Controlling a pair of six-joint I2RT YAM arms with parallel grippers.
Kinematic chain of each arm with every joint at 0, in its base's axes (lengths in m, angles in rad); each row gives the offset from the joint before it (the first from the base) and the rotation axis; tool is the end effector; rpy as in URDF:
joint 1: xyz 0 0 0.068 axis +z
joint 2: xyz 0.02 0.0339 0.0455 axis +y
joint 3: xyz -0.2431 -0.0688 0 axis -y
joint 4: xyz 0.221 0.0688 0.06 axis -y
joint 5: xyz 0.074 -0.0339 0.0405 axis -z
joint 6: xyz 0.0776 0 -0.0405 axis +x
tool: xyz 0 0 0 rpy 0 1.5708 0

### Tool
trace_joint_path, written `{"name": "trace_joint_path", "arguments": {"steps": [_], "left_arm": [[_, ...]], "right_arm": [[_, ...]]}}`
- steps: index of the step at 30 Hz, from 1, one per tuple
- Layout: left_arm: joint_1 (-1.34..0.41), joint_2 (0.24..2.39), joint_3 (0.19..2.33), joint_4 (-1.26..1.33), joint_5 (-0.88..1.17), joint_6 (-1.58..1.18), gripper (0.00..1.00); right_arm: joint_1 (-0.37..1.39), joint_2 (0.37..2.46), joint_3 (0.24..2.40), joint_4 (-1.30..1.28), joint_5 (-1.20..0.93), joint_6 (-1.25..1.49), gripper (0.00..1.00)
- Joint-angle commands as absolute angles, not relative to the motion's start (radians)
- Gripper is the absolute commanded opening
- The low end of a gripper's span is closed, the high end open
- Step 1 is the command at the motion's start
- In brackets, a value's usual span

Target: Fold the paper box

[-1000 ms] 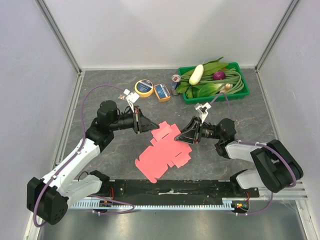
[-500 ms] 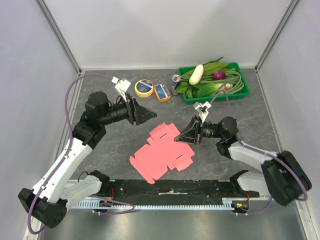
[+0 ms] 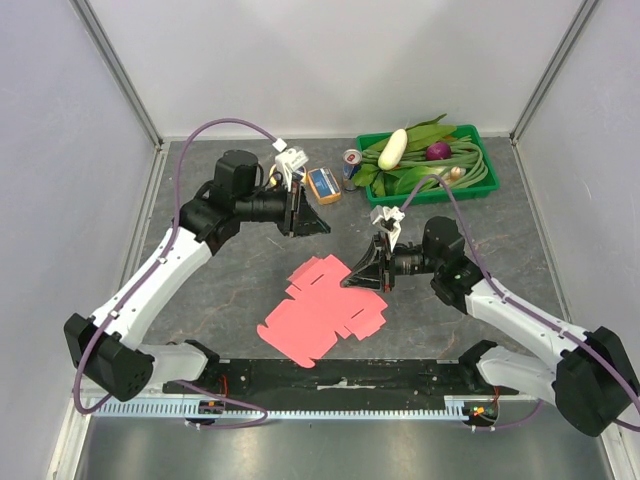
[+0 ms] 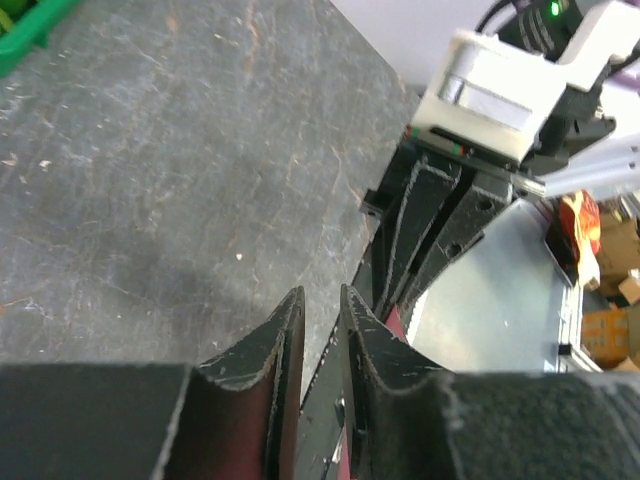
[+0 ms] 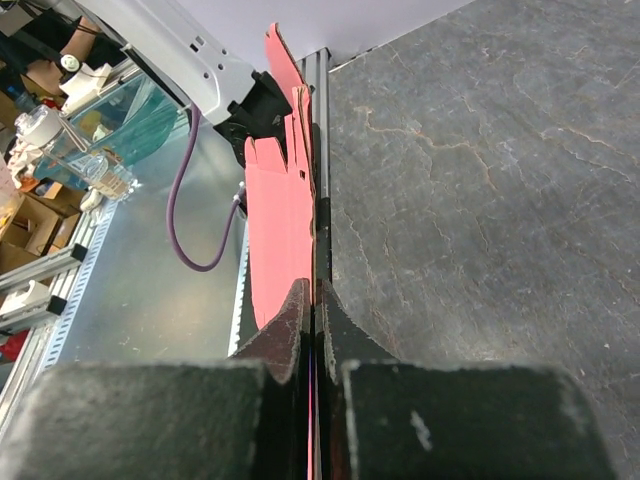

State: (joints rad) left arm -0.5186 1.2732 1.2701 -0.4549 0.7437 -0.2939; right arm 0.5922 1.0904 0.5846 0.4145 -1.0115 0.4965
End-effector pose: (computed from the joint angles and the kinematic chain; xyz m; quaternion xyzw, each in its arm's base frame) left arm 0.2237 -0.1881 0.3473 0.2794 0.7646 -0.4779 0.3301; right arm 0.1664 0.1912 0.2640 -0.3571 0.6298 0.6115 0.3192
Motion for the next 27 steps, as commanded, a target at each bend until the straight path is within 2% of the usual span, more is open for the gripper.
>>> {"name": "trace_joint_path", "arguments": {"steps": [1,7,16,27], "left_arm": [[-0.545,1.253,1.284,-0.512,0.848,-0.176,0.26],[-0.587,1.256,1.261,-0.518,0.853,-0.152,0.33],[-0.598,1.235,1.243,-0.563,0.839,-0.089,0.31],[-0.598,1.204,1.201,-0.551,0.949,-0.069,0.36]], "right_arm": [[0.600,1.051,0.658,0.324,-0.991,0.425,0.00],[0.612,1.066,0.680,0.307,-0.996,0.419,0.00],[0.623,1.040,0.681,0.308,-0.963,0.420,0.00],[0.624,1.054,0.696,0.314,-0.953,0.419,0.00]]}}
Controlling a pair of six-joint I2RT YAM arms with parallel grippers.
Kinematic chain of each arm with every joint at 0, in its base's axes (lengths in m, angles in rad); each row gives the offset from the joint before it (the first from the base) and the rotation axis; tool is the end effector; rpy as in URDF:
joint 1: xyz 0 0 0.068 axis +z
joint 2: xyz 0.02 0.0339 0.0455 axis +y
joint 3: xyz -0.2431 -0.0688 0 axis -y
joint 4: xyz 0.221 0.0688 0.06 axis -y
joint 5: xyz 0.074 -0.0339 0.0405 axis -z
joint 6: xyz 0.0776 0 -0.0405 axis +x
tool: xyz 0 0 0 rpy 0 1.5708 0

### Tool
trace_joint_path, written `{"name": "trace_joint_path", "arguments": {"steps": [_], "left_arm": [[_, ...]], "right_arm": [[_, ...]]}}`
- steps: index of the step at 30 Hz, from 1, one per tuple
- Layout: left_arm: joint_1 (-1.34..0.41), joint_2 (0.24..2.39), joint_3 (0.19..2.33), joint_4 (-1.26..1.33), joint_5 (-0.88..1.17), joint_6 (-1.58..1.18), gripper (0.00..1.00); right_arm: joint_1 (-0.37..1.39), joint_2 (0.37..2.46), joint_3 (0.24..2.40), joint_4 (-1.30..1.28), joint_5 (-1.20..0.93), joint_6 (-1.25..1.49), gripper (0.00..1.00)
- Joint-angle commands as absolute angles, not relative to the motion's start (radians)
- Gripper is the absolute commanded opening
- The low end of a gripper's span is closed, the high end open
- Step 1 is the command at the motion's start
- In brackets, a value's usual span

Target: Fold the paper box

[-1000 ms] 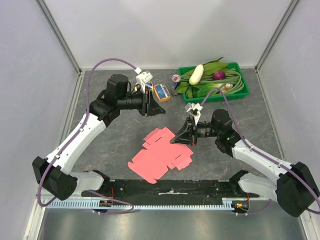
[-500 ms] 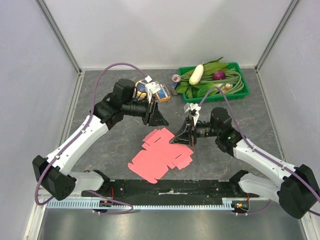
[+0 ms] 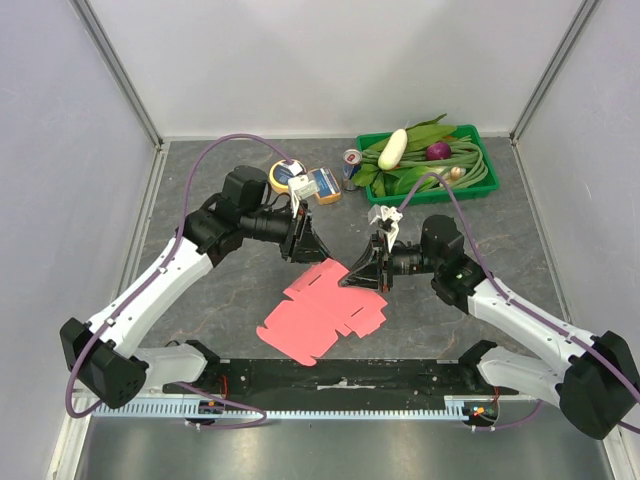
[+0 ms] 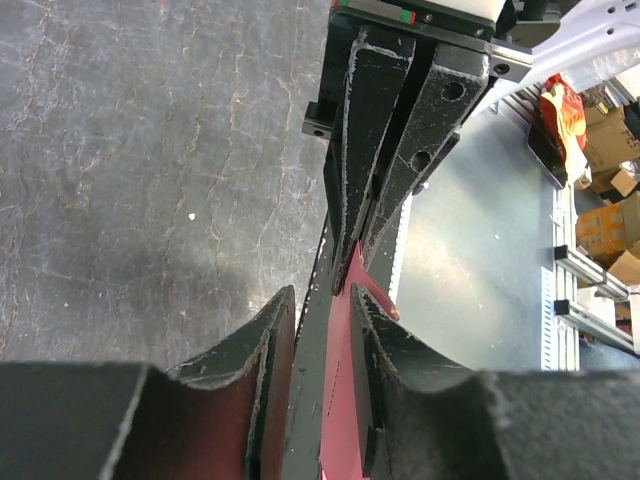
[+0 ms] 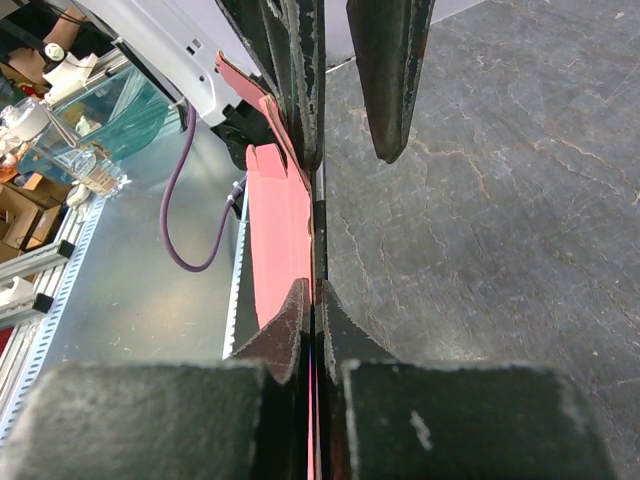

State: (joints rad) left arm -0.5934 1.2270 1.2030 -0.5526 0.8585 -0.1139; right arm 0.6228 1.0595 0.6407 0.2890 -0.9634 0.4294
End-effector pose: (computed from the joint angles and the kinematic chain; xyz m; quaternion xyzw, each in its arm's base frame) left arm 0.1868 -0.1969 0.3291 0.3826 0.7292 -0.4933 0.2801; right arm 0.1615 0.1945 0.2751 -0.3685 0.6333 0.5947 0.3308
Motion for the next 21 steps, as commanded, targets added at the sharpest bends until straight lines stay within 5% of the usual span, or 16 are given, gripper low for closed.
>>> {"name": "trace_joint_path", "arguments": {"steps": [1,11,21], "left_arm": [[-0.598,1.203,1.201,-0.548,0.954,-0.069,0.37],[-0.606,1.227,1.190,-0.535,0.966,-0.072,0.47],[-0.612,1.259,1.192,-0.509,0.985,-0.081,0.30]], "right_arm": [[0.626,1.057,0.696,0.318,-0.950,0.422,0.00],[0.647,1.071,0.701,0.339,-0.946,0.439,0.00],[0.677,1.054,0.698,0.359,-0.930,0.448,0.00]]}}
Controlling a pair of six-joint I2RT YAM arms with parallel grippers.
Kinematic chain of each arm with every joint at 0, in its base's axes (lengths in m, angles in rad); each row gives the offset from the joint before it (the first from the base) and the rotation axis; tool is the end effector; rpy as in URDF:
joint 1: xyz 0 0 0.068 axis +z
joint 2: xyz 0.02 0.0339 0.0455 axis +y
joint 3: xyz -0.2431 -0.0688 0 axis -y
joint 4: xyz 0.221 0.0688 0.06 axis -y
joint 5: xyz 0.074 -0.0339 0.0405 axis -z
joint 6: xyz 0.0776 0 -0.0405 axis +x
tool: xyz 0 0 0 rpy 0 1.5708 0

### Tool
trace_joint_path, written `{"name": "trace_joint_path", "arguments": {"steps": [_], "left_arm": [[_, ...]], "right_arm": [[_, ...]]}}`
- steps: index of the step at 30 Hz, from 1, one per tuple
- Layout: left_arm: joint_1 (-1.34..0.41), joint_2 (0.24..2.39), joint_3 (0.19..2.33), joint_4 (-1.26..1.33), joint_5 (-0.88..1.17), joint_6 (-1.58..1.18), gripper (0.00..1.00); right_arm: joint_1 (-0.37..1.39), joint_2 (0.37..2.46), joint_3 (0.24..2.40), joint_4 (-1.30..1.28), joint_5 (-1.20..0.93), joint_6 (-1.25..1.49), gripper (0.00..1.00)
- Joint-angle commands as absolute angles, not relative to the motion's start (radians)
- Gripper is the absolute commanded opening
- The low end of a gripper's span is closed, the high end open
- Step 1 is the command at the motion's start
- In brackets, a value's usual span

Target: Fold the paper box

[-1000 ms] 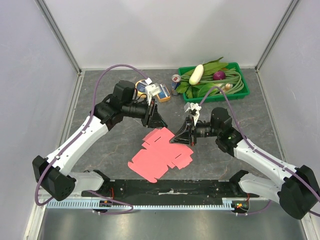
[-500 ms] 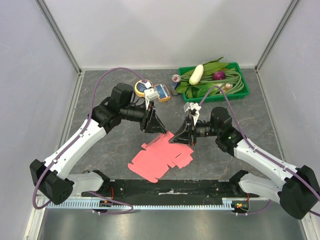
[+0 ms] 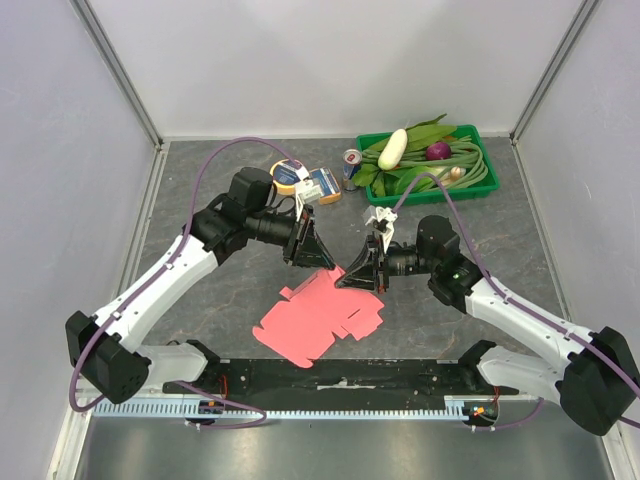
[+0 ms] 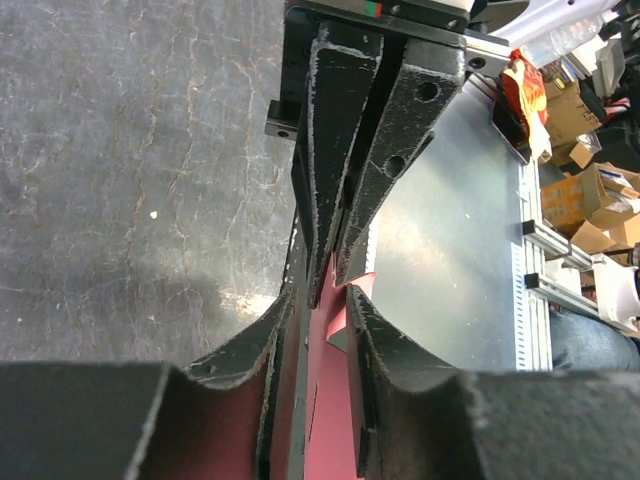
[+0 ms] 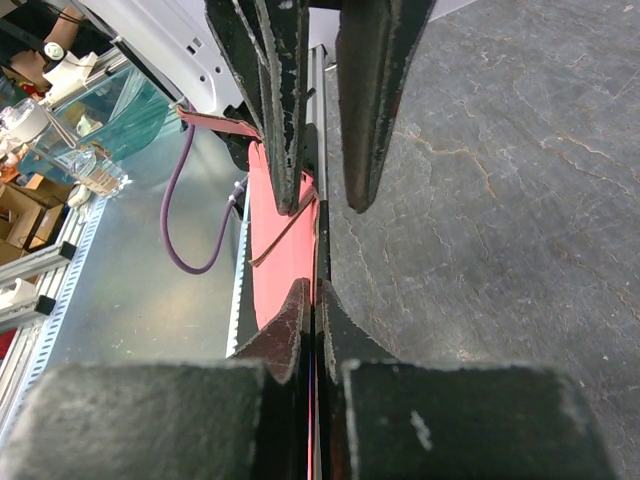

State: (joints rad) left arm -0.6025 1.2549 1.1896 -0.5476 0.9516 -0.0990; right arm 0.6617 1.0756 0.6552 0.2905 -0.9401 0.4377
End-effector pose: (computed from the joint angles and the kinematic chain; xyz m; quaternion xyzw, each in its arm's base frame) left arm 0.1836 -0.2030 0.3215 0.4010 0.7115 -0.5225 0.2450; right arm 0.1583 0.2027 0.2765 -0.3718 0.6324 0.5975 0.3237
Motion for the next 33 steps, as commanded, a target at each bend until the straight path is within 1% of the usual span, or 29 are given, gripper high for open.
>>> {"name": "trace_joint_path", "arguments": {"steps": [1,2,3,4,6,7,8,9,10,11,12,13,14,16,21,25,29,33], "left_arm": [[-0.612,1.252,1.189,-0.509,0.977,-0.081,0.27],[-0.612,1.243,1.186,-0.509,0.967,-0.081,0.23],[-0.612,1.236,1.186,-0.511,0.953,-0.081,0.15],[-0.612,1.227,1.184,-0.509,0.924,-0.087,0.10],[-0.612,1.197,1.186,-0.506,0.879,-0.097,0.07],[-0.611,1.183,1.186,-0.505,0.855,-0.113,0.07],[-0.611,1.155,1.186,-0.502,0.785,-0.129,0.08],[-0.606,1.137,1.184,-0.496,0.744,-0.147,0.18],[-0.591,1.120,1.174,-0.485,0.677,-0.188,0.25],[-0.577,1.097,1.166,-0.473,0.639,-0.211,0.41],[-0.557,1.051,1.152,-0.457,0.620,-0.257,0.48],[-0.510,1.022,1.125,-0.448,0.605,-0.279,0.52],[-0.483,0.996,1.109,-0.433,0.597,-0.303,0.59],[-0.410,0.927,1.066,-0.428,0.610,-0.347,0.61],[-0.347,0.871,0.987,-0.475,0.618,-0.377,0.58],[-0.327,0.841,0.869,-0.439,0.689,-0.409,0.53],[-0.316,0.815,0.799,-0.359,0.774,-0.456,0.46],[-0.313,0.811,0.793,-0.342,0.842,-0.448,0.38]], "right_arm": [[0.676,1.054,0.698,0.359,-0.930,0.448,0.00],[0.676,1.054,0.696,0.359,-0.928,0.449,0.00],[0.676,1.055,0.696,0.359,-0.928,0.449,0.00],[0.678,1.057,0.695,0.357,-0.925,0.448,0.00],[0.676,1.057,0.692,0.357,-0.920,0.448,0.00],[0.678,1.057,0.690,0.357,-0.916,0.448,0.00],[0.677,1.057,0.690,0.357,-0.911,0.446,0.00],[0.676,1.057,0.687,0.356,-0.908,0.448,0.00],[0.676,1.058,0.687,0.354,-0.910,0.445,0.00],[0.676,1.060,0.687,0.353,-0.910,0.445,0.00],[0.676,1.057,0.687,0.353,-0.910,0.445,0.00],[0.676,1.055,0.687,0.350,-0.910,0.443,0.00],[0.676,1.055,0.686,0.348,-0.910,0.440,0.00],[0.676,1.055,0.687,0.342,-0.910,0.440,0.00],[0.675,1.055,0.706,0.345,-0.936,0.445,0.00],[0.667,1.052,0.736,0.350,-0.963,0.459,0.00],[0.654,1.057,0.767,0.327,-0.983,0.446,0.00],[0.634,1.055,0.772,0.311,-0.983,0.440,0.00]]}}
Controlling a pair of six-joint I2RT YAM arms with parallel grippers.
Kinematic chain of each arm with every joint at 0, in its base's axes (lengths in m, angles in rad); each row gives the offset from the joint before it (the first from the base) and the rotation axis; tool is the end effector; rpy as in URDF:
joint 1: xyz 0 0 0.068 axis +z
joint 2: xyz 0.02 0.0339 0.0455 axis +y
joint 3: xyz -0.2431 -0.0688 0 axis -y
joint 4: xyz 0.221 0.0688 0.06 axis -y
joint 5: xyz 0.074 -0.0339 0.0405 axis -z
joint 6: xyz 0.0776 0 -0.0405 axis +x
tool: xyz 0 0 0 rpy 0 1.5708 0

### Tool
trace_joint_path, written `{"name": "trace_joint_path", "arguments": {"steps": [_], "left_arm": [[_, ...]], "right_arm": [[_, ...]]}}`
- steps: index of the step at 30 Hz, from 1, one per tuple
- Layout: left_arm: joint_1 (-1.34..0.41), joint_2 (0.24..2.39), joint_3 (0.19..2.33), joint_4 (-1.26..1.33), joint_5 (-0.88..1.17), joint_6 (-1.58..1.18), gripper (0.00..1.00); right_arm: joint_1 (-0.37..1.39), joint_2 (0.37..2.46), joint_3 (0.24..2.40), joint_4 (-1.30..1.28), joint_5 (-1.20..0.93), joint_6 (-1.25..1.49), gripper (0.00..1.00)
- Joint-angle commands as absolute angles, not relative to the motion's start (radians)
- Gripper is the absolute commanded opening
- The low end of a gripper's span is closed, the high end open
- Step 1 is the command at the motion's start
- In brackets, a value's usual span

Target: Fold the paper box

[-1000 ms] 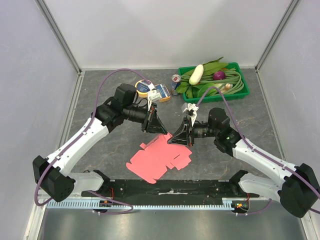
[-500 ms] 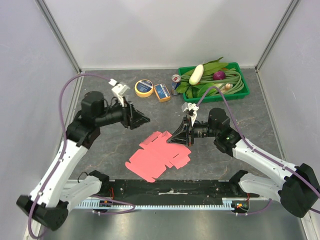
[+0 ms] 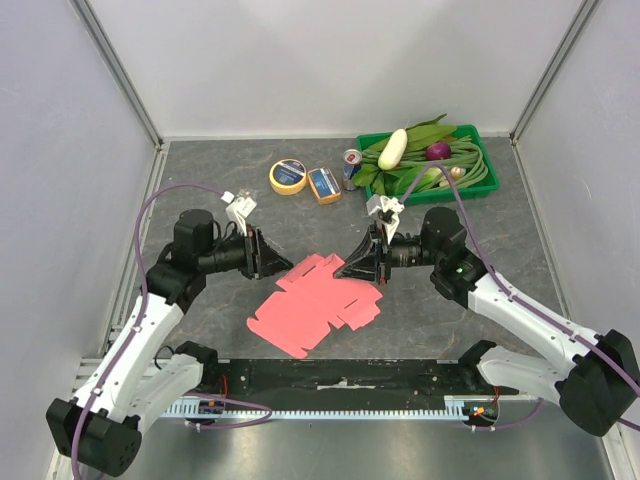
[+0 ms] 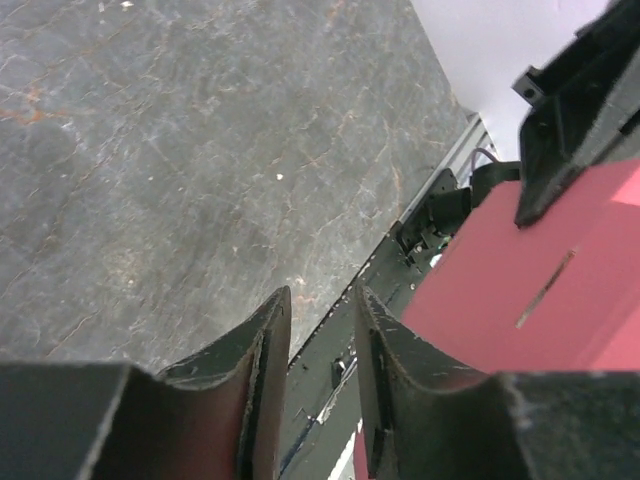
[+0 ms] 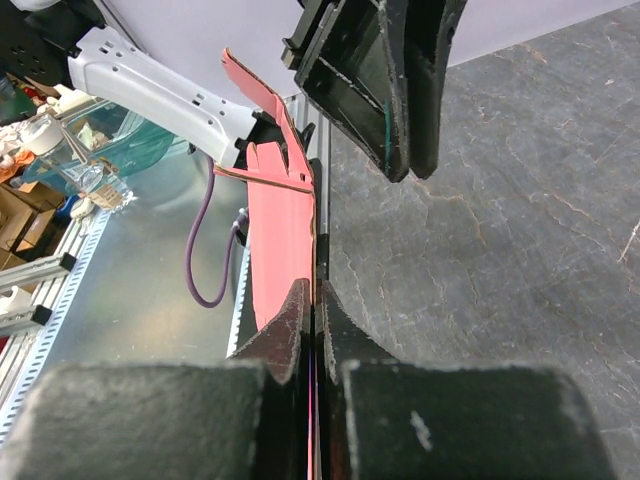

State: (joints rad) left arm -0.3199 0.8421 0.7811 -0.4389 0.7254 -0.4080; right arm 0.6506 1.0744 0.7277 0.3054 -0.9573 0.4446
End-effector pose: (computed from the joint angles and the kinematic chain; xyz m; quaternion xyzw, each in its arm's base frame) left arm 0.1720 -0.1112 0.2780 0.1454 0.8113 -0.4550 0.3372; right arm 0.1613 0.2025 0.3037 -0.3830 0.6043 0.6037 0.3517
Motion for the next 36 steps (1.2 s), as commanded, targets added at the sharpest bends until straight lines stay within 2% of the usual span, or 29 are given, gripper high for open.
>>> {"name": "trace_joint_path", "arguments": {"steps": [1,4,8,12,25,29,36], "left_arm": [[-0.313,0.810,0.792,-0.333,0.874,-0.445,0.37],[-0.313,0.802,0.781,-0.311,0.934,-0.451,0.37],[-0.313,0.795,0.770,-0.325,0.936,-0.437,0.45],[-0.313,0.785,0.759,-0.339,0.937,-0.423,0.47],[-0.313,0.813,0.785,-0.397,0.931,-0.359,0.42],[-0.313,0.793,0.788,-0.419,0.923,-0.356,0.52],[-0.314,0.788,0.750,-0.325,1.009,-0.420,0.55]], "right_arm": [[0.634,1.052,0.770,0.307,-0.967,0.439,0.00],[0.621,1.052,0.770,0.295,-0.956,0.430,0.00],[0.614,1.060,0.779,0.249,-0.927,0.403,0.00],[0.594,1.061,0.778,0.245,-0.897,0.400,0.00],[0.574,1.026,0.764,0.267,-0.897,0.411,0.00],[0.565,1.029,0.765,0.264,-0.907,0.416,0.00],[0.565,1.054,0.769,0.281,-0.936,0.426,0.00]]}}
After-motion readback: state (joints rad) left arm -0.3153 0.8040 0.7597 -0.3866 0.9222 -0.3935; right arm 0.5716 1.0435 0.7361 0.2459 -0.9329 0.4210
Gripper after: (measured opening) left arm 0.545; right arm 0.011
